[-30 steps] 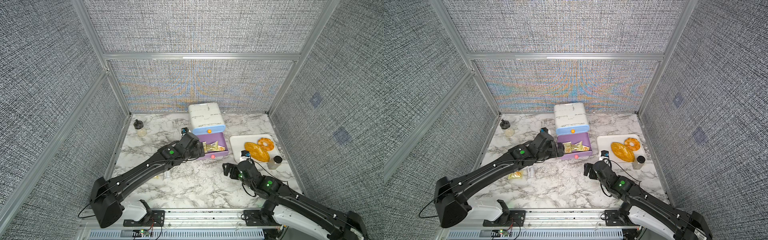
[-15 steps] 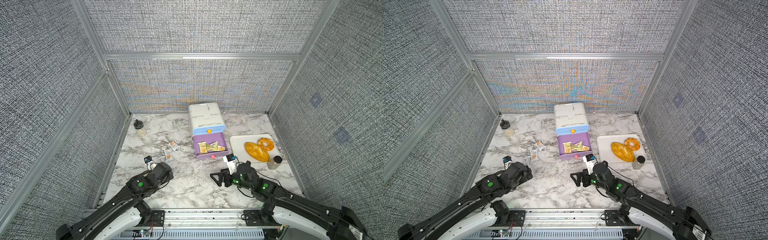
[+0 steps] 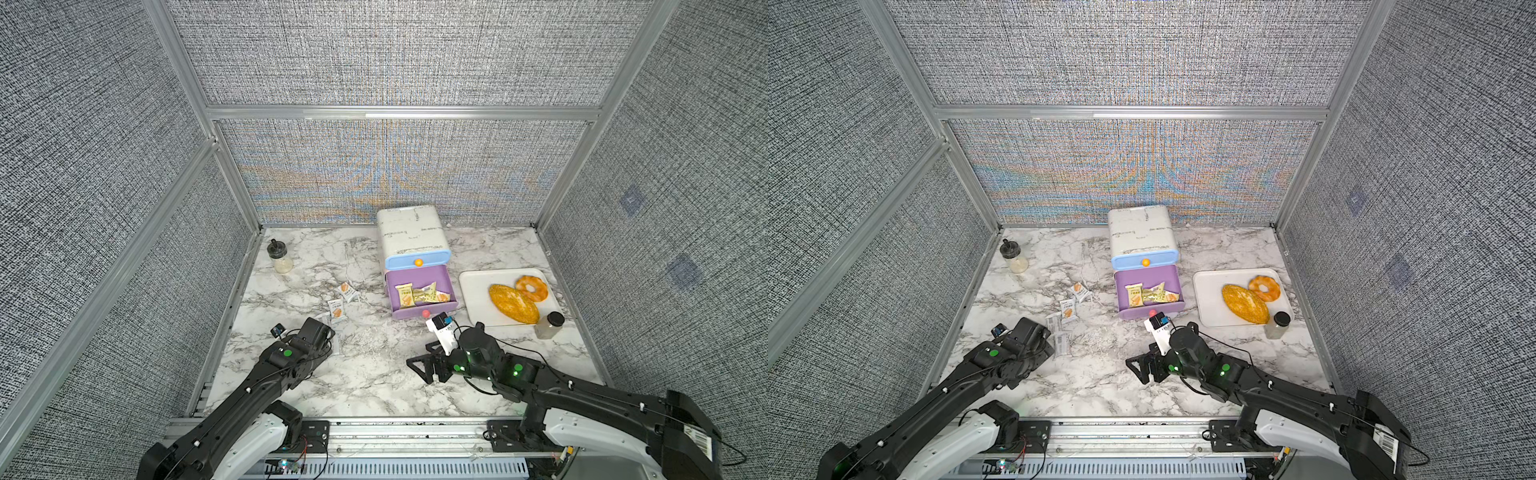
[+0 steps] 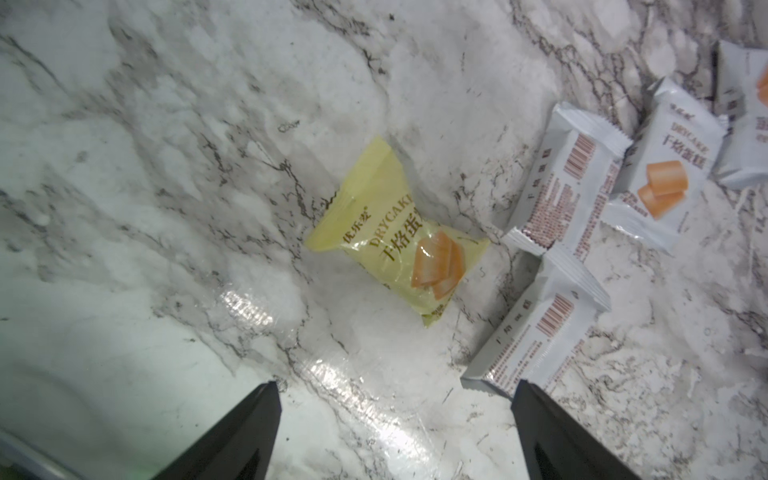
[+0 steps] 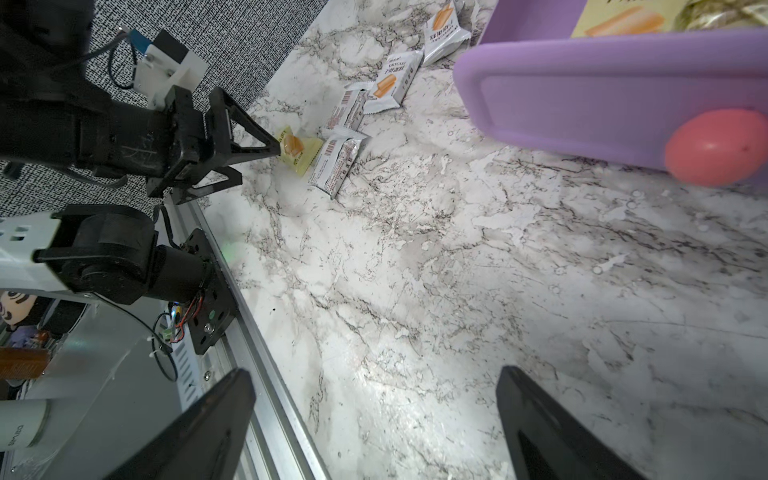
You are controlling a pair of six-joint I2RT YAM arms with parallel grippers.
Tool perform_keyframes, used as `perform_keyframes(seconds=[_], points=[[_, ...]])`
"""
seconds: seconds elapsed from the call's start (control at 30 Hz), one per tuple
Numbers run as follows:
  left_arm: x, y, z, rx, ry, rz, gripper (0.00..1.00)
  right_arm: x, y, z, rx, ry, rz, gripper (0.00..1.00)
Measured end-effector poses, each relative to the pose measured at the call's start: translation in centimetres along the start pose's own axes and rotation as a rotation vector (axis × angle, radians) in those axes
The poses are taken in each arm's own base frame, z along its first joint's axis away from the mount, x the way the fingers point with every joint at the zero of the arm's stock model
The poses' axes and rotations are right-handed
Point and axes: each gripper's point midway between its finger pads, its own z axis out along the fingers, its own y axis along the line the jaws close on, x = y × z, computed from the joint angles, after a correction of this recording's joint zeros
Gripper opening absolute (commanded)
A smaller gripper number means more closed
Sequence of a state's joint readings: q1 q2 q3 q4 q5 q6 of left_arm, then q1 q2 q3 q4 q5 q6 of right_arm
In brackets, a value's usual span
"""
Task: Place the cookies into the drawer by color
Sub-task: Pick up the cookie at the center of the board.
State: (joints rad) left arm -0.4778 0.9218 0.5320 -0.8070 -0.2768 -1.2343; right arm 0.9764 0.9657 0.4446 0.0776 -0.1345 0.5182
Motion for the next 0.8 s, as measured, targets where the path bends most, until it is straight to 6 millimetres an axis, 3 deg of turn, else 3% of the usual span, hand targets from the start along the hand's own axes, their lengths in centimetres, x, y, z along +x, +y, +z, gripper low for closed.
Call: perform_keyframes(seconds=[0.13, 0.33, 0.53, 0.8], points=[[-1.0, -0.6, 1.2, -0.045, 0.023, -0.056, 0.94, 0.0, 0.1, -0.2, 0.003, -0.002, -0.003, 0.96], [-2.3, -1.5, 3.2, -0.134, 0.092, -0.120, 0.84, -0.1, 0.0, -0.6, 0.014, -0.011, -0.006, 0.96], [-2.3, -1.8, 5.3, -0.223, 0.164, -0.137, 0.79, 0.4, -0.6, -0.8, 0.037, -0.007, -0.004, 0.96], [-2.1, -1.9, 6.2, -0.249, 0.179, -0.137, 0.51, 0.7, -0.8, -0.7, 0.047, 0.003, -0.003, 0.96]])
